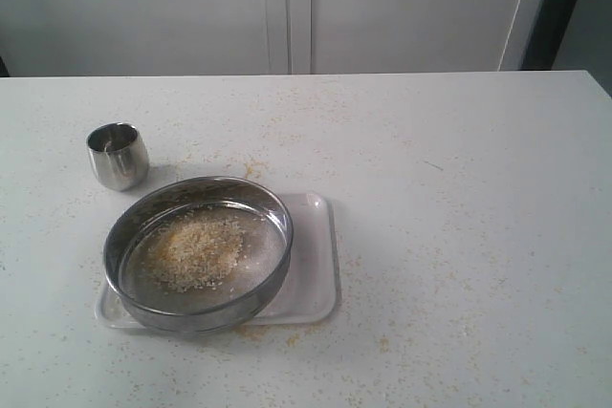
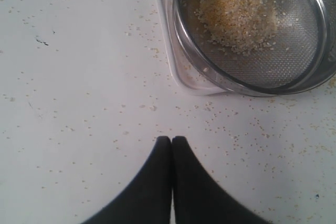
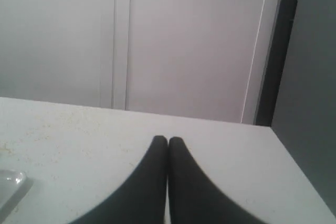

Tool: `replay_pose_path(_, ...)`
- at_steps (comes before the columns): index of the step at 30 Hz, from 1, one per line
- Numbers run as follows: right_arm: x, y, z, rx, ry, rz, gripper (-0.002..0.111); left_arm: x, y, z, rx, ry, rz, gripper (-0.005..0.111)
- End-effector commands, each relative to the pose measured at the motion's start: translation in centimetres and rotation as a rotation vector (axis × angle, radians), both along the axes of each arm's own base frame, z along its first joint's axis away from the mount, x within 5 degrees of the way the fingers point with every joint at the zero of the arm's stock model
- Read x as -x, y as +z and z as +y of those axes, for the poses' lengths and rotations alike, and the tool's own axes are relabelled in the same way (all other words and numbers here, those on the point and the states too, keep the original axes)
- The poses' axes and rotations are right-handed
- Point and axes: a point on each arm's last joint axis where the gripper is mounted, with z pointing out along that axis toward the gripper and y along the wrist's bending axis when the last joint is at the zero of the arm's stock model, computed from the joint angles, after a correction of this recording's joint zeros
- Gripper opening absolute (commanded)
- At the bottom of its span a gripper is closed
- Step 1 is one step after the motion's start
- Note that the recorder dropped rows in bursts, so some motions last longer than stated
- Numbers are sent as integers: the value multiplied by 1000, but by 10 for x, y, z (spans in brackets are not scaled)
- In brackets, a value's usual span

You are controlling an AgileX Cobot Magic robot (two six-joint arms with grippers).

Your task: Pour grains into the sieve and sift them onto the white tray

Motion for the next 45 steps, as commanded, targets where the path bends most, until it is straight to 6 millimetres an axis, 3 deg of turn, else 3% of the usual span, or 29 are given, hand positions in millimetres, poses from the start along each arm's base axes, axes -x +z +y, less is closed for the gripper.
replay_pose_path(1,3,11,4,4,47,-136,0,2,-1,-1,10,-3,9,0)
replay_pose_path(6,7,22,9,-2,98,-264,0,2,-1,-1,10,-3,9,0)
replay_pose_path(16,7,22,9,-2,100,-269,0,2,-1,-1,10,-3,9,0)
replay_pose_path(22,4,15,6,155,36,-200,0,2,-1,-1,10,-3,9,0)
replay_pose_path(27,5,18,7,232,34,-257,0,2,-1,-1,10,-3,9,0)
replay_pose_path(30,6,21,9,227,44,-291,0,2,-1,-1,10,-3,9,0)
replay_pose_path(34,5,18,7,13,69,-208,0,2,-1,-1,10,-3,9,0)
replay_pose_path(38,9,39,3,-40,42,-195,0,2,-1,-1,10,-3,9,0)
replay_pose_path(45,-2,70,-7,-70,-82,63,0,2,-1,-1,10,-3,9,0)
